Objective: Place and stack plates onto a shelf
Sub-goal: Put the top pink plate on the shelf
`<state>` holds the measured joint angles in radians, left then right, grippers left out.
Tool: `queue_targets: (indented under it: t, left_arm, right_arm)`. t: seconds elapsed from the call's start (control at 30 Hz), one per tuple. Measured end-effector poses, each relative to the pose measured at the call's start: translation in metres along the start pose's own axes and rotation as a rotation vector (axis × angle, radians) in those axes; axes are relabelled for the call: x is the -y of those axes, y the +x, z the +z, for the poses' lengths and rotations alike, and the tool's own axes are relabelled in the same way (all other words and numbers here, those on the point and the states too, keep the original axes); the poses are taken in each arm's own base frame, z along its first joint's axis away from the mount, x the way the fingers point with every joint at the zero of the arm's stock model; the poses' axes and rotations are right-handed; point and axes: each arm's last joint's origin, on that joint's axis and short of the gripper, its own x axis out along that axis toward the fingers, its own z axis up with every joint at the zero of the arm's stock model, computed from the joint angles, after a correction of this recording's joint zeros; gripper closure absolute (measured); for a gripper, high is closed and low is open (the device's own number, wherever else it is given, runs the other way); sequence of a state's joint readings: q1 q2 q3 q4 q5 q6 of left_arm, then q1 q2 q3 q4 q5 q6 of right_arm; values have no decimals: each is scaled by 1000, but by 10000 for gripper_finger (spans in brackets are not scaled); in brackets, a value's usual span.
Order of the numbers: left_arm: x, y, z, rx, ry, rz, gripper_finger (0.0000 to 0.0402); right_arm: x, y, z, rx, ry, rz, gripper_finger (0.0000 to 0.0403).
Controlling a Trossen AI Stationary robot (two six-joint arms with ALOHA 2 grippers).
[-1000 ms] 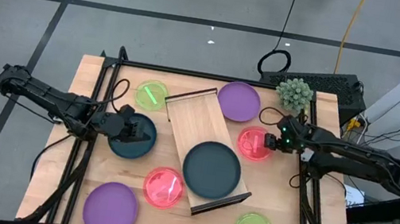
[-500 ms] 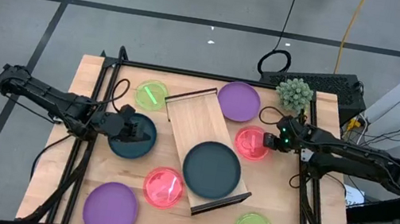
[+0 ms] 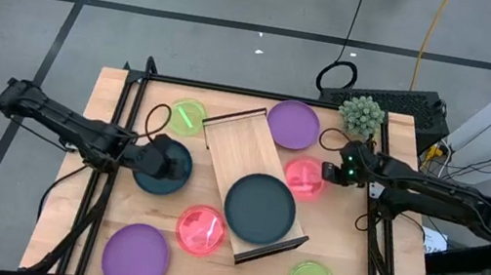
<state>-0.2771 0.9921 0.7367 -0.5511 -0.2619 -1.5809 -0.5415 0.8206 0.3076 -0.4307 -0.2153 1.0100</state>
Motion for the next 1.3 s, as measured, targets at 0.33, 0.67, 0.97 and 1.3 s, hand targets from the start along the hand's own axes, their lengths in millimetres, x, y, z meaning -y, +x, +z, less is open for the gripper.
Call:
queue_targets:
  t: [0.33,0.67,0.97,1.3]
  left_arm:
    - [1,10,-3,0,15,19,279]
    - [1,10,-3,0,17,22,279]
    - [0,10,-3,0,73,35,279]
    - [-2,11,3,39,129,58,279]
  right_arm:
    - [-24,-28,8,68,-7,110,402]
    - [-55,-64,19,138,-67,150,403]
    - [-78,-93,28,233,-17,213,403]
    - [-116,-129,42,249,95,363,403]
